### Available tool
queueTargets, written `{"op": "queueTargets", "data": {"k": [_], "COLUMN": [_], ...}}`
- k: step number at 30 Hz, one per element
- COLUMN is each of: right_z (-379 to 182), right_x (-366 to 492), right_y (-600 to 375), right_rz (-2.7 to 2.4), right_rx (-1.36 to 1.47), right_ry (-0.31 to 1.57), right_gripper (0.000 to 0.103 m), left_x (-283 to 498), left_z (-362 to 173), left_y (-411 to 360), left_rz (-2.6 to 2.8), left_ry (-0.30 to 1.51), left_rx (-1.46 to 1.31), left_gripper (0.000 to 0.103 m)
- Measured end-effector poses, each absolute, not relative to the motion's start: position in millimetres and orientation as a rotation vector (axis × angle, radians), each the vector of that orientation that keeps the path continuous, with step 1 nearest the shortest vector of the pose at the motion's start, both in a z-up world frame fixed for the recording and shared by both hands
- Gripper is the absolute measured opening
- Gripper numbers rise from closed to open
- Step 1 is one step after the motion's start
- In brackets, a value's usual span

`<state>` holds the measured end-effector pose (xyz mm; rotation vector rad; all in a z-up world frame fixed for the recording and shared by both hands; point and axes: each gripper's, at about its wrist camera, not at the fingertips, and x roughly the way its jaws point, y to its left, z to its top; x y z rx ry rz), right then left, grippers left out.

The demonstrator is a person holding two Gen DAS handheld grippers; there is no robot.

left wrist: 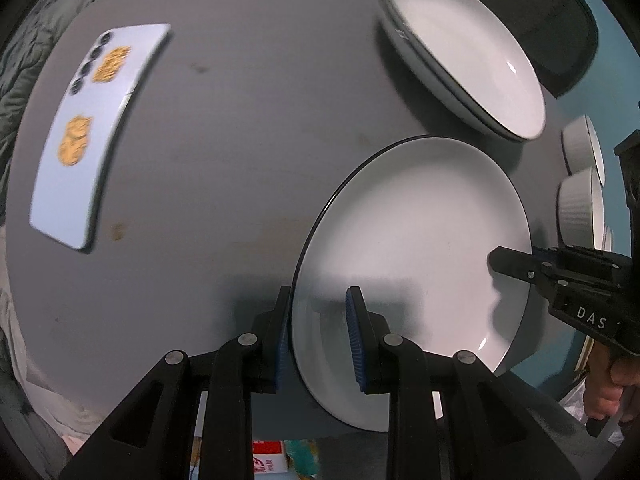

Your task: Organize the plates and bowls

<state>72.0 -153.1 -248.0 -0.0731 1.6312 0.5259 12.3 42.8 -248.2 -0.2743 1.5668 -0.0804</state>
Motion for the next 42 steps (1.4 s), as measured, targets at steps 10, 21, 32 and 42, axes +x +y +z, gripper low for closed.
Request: {"op": "queueTargets", "data": {"k": [10,21,32,42], "right_z": [-246.9,-248.6,-240.8,-236.3], "right_x": [76.1,83.1,68.6,68.2], "right_y": [-199.6,-192.0,-188.7,-216.7], "right_rz": [0.467,0.451,0.434,0.403], "right_rx": [-0.051,-0.099,-0.109,0.048], "right_ry": [1.639,1.623,1.612,1.623], "right_gripper": [0.016,0.016,0.016,0.018], "left_x": [51.0,44.5,23.0,21.1], "left_z": [-253.7,-259.8,-255.6,-252.9], "left_y": [-15.8,-15.2,-7.8,1.8], "left_rz": [-0.151,-0.159,-0.174,-0.191], "left_ry": [1.585,1.583,1.566,1.568], "left_rx": [-0.209,-0.201,-0.178,-0.177], "left_gripper": [0.025,0.025,0.025,0.025]}}
